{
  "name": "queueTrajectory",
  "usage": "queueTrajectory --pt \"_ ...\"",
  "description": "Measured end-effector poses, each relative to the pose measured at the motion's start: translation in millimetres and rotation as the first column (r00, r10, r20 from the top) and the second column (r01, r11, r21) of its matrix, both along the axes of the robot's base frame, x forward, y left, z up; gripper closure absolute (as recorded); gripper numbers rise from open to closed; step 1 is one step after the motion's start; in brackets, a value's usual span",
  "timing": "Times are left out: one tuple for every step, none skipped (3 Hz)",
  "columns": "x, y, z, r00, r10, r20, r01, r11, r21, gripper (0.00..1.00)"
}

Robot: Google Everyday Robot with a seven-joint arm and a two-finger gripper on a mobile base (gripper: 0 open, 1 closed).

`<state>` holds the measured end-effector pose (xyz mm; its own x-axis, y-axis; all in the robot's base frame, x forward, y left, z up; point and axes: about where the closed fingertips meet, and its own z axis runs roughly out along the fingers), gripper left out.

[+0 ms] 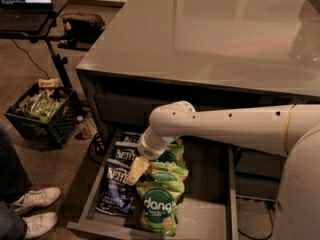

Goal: Pick blue chip bag from middle drawer and place on counter

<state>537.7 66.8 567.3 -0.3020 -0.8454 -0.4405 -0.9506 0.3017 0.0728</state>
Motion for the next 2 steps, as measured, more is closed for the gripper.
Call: queueTrajectory --pt "-2.9 2.6 -1.1 1.0 0.009 0.002 -0.009 1.0 0.011 0.0" --pt "-3.7 30.2 -28.2 0.9998 0.02 0.007 -0.02 0.999 0.032 0.03"
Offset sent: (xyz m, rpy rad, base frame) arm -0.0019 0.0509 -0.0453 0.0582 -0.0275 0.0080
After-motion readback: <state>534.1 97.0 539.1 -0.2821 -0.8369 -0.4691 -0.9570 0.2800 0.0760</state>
